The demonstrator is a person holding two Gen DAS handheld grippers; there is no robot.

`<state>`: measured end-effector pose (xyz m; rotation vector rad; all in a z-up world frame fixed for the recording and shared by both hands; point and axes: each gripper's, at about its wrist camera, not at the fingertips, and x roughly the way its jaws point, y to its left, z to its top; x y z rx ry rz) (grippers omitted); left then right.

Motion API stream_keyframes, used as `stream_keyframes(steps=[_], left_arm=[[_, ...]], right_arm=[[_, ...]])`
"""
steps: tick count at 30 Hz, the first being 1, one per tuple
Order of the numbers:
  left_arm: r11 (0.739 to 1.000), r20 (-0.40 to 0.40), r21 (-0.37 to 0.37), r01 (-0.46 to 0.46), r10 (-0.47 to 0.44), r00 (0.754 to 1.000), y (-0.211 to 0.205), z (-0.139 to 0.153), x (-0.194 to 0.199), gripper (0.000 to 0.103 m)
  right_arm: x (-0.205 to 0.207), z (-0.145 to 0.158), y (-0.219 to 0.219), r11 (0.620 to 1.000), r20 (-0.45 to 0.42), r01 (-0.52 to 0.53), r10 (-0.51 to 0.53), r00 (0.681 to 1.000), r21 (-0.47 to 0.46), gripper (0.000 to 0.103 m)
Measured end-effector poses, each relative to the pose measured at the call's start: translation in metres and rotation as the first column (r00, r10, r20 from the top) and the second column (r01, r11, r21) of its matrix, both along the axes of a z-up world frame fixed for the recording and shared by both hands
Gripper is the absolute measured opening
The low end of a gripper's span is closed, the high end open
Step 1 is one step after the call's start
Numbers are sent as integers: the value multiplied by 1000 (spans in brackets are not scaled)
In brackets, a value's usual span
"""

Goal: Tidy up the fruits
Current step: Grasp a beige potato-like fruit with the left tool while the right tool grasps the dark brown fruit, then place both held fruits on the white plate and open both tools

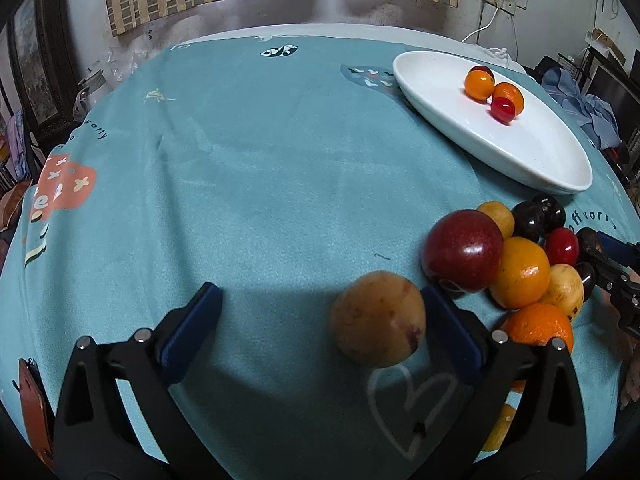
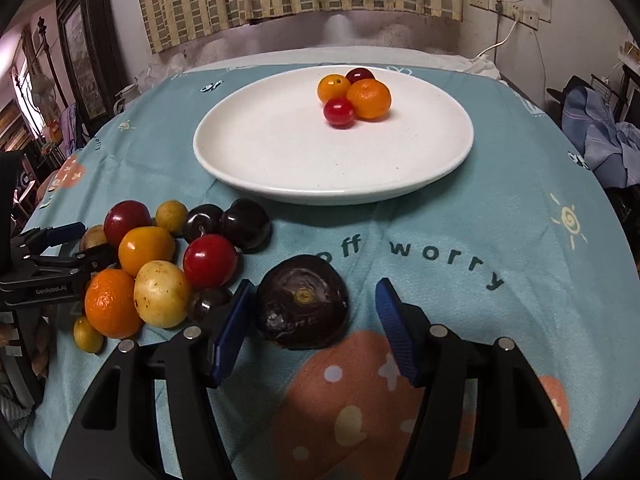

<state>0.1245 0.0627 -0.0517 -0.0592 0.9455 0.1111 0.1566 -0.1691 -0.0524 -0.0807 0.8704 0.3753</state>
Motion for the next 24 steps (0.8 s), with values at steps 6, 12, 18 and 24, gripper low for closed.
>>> stream_keyframes(steps=[6,12,18,24], left_arm=[[1000,3,-2,-2,2,1000,0,0,0,101],[994,52,47,98,-101,994,-22,8,-11,39],[995,71,23,94,-96,993,-18,11,-16,38],[997,209,-16,81,-76,975,-13,46,-23,38]], right_arm=[[-3,0,6,999,11,-23,24,1000,-24,47],[-8,2,3,999,23,-38,38,999,-16,44],[-12,20,-16,998,77,-3,-2,997,68,44],[-14,34,-21,995,129,10,-23,991,99,44]])
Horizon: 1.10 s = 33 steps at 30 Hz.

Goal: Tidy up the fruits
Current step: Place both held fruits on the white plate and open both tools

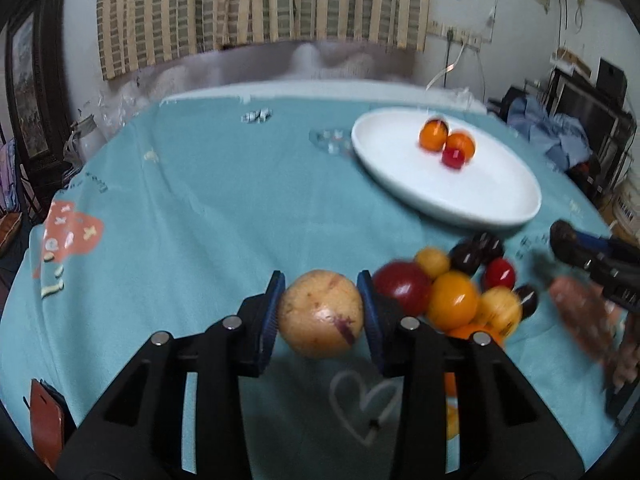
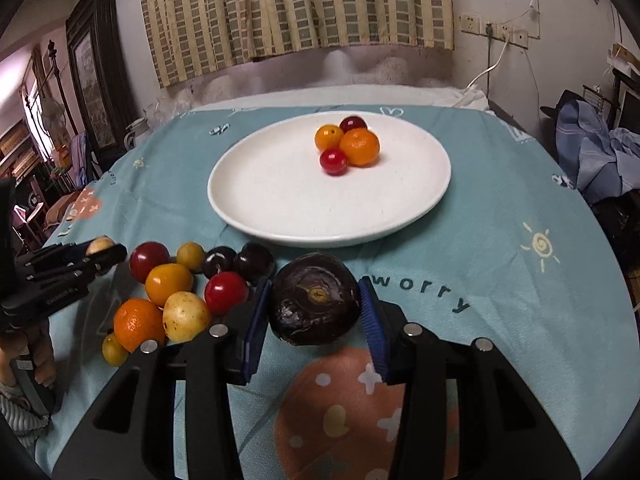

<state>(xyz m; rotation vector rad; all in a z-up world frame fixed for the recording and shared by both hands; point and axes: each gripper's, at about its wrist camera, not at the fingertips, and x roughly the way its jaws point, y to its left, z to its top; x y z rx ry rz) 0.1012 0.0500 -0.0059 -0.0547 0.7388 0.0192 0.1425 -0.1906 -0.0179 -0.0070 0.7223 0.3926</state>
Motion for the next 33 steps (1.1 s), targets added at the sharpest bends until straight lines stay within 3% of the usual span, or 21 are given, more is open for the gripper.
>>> stream_keyframes(steps=[2,6,10,11,12,13,15,16,17,20,23,25,27,29,33], left_arm=[[999,1,-14,29,-29,1000,-7,10,13,38],[994,13,55,89,-90,996,-48,28,59,38],[988,-6,92,122,-122,993,-86,18,105,44],[988,-14,102,115,-114,993,-90,13,113,58],[989,-18,114,94,-93,996,-94,7,121,65],[990,-27,113,88,-85,996,-95,5,124,68],[993,7,86,86,-87,996,-90,11,119,73],[994,24,85,74,-76,997,-86,13,113,84],[995,37,89,51,-55,998,-82,17,107,89],[996,56,78,47,-51,997,-67,24,81,96],[997,93,73,9,-16,996,-40,21,35,101],[999,77,48,-15,12,997,-26,11,14,101],[999,21,17,-31,30,999,-15,-5,-2,101],[999,-12,34,-35,35,999,-14,-13,-11,101],[993,37,107,-46,43,998,-19,-11,-12,101]], right_arm=[[10,11,-1,1000,17,6,-7,1000,23,44],[48,25,-1,998,20,54,-55,998,31,44],[84,17,-8,990,10,95,-97,995,100,46],[90,14,-10,989,-2,103,-103,995,106,65],[93,10,-13,988,-4,117,-117,993,102,74],[91,11,-15,988,16,117,-120,993,101,74],[87,15,-16,989,57,121,-126,990,82,74],[84,18,-15,989,68,126,-131,989,72,74],[79,22,-17,989,70,127,-132,989,79,74],[61,29,-25,985,68,111,-121,990,135,75],[28,34,-30,980,87,112,-128,988,163,97],[-2,31,-26,981,117,87,-109,987,175,99],[-21,26,-15,990,119,38,-54,991,135,100],[-31,22,-4,997,119,9,-17,993,74,102],[-48,20,18,997,223,-24,41,974,-75,102]])
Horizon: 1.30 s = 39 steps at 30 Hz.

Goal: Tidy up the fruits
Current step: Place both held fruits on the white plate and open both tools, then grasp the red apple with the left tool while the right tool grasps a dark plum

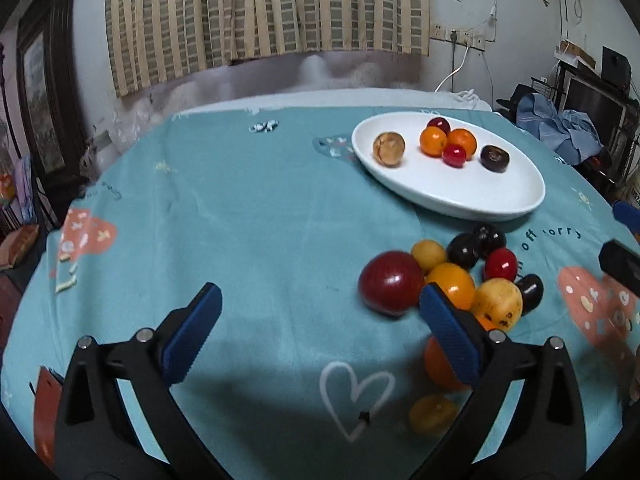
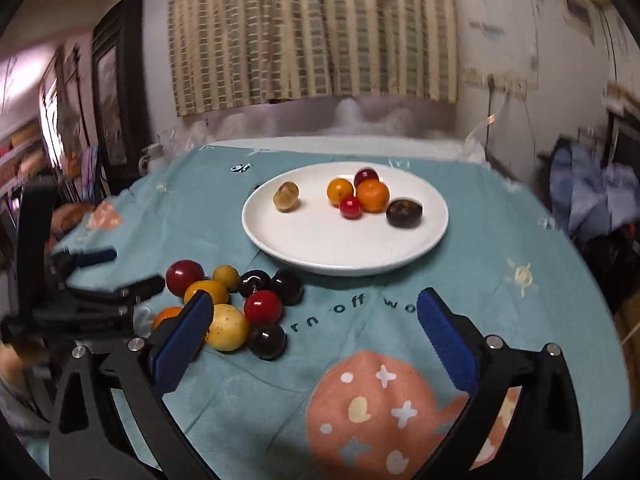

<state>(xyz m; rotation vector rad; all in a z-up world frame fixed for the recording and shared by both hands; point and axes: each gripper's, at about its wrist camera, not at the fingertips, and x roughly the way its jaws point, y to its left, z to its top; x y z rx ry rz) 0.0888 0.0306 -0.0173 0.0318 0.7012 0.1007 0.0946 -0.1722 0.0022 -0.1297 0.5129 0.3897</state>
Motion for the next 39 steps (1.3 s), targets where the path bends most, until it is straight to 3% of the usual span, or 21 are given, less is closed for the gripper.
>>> stream_keyframes(steps=[3,11,15,17,19,21,24,27,33,38,39], left_arm=[[999,-34,41,-7,8,999,-1,-6,8,101],[998,-73,36,59,-57,996,-8,-11,23,101],[997,-77,78,8,-2,997,1,-12,27,101],[997,-67,65,-36,41,997,14,-10,25,101],[999,-68,6,-50,50,996,26,-9,25,101],[999,-69,-36,-29,27,997,27,-9,27,101],[1000,-80,-2,20,-21,997,17,-12,36,101],[998,-96,-44,42,-46,994,18,-14,47,99],[990,-117,-134,46,-62,991,27,-17,78,91],[985,-170,-151,84,-109,979,20,-26,91,58],[985,-171,-153,86,-112,979,20,-26,90,57]], right_arm=[[3,-2,4,999,0,2,-2,1000,-37,102],[17,-9,-11,998,-104,37,-32,994,41,102],[17,-8,-13,998,-103,40,-35,994,52,102],[16,-9,-13,998,-107,36,-30,994,56,102],[16,-9,-13,998,-111,32,-25,994,58,102],[16,-9,-13,998,-112,28,-21,994,60,102],[16,-10,-12,998,-113,23,-17,993,57,102],[16,-11,-10,998,-121,12,-4,993,64,102],[18,-18,-2,998,-150,-26,34,988,55,102],[18,-20,1,998,-160,-42,49,986,48,98],[18,-21,2,998,-166,-46,54,985,49,97]])
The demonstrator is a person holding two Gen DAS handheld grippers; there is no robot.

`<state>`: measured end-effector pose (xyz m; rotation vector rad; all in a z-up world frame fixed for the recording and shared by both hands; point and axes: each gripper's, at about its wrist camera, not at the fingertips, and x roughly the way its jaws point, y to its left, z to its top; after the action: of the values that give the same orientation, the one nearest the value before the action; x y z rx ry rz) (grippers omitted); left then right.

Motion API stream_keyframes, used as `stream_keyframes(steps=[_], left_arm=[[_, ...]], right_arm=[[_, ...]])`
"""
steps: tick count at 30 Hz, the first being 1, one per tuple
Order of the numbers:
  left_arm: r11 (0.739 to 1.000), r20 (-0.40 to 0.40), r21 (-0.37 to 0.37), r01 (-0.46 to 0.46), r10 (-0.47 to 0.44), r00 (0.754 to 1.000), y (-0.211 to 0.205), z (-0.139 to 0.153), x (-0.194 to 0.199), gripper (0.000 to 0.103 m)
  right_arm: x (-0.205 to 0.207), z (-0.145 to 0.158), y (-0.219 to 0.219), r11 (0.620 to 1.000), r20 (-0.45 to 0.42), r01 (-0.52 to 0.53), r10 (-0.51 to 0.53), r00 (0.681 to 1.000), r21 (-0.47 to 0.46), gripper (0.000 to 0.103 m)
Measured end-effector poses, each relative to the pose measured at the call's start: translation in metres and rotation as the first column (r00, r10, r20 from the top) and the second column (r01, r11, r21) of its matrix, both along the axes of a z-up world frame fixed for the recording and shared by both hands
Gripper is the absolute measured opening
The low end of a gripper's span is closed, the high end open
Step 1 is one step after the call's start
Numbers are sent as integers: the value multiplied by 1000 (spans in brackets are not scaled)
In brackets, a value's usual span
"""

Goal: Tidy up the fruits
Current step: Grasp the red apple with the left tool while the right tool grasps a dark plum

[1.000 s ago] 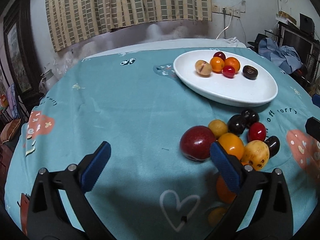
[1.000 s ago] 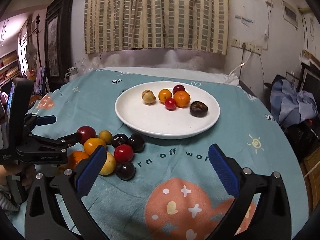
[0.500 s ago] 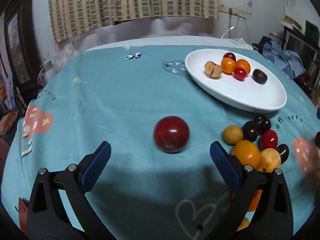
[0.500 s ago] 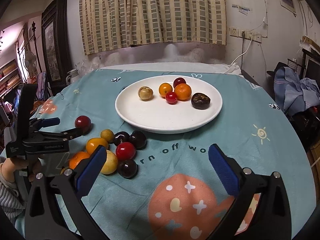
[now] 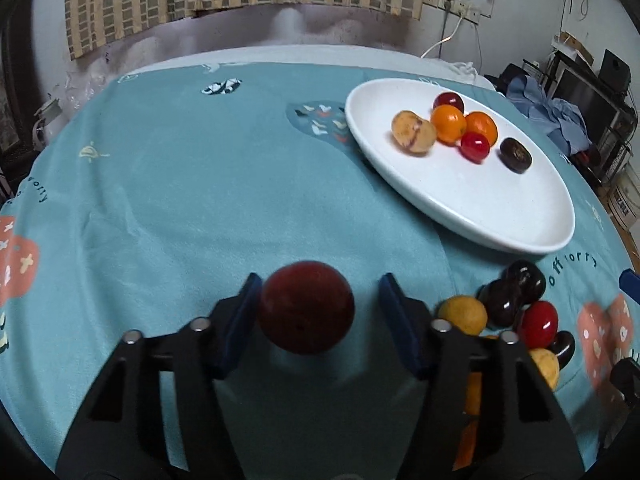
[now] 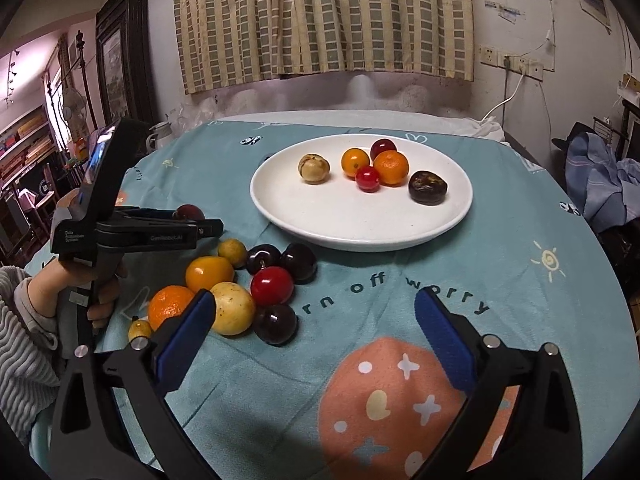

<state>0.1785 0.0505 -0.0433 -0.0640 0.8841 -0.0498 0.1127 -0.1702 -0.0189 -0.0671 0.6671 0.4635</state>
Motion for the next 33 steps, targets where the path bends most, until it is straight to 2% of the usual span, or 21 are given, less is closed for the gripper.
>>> stream_keyframes(steps=[3,4,6,10,14,15,19,23,25,27,33], left_arm=[[1000,0,1,-3,3,1000,1,0,-5,48],[1000,3,4,-9,9,1000,2,0,-6,42],[1000,8,-11,-18,18,1000,5,0,-7,42],[999,18,-11,-33,33,999,4,2,-10,42],[1000,15,-2,-24,24,1000,2,1,-13,42],[1000,12,-1,-23,23,1000,2,1,-13,42],[1000,9,-7,-23,23,1000,3,0,-12,42],[1000,6,10,-19,19,1000,0,0,-12,42],[1000,4,8,-17,17,1000,0,0,-12,42],[1000,3,5,-15,15,1000,1,0,-12,42],[1000,27,-10,9,-8,1000,-1,4,-18,42]], right_arm=[[-1,-2,3,1000,-13,-23,23,1000,-3,90],[-1,-3,6,999,-18,-35,35,999,-7,88],[-2,-6,10,998,-28,-58,58,998,-17,80],[-1,-15,25,992,-69,-108,103,992,-62,71],[5,-22,24,991,-136,-127,120,983,-38,48],[7,-23,21,993,-153,-118,114,982,-19,45],[12,-25,8,997,-177,-75,79,981,28,41],[18,-29,21,996,-212,-87,88,973,12,40],[21,-31,28,995,-220,-95,94,971,8,34],[22,-32,30,996,-220,-94,92,971,3,28],[15,-24,21,995,-183,-95,98,978,25,27]])
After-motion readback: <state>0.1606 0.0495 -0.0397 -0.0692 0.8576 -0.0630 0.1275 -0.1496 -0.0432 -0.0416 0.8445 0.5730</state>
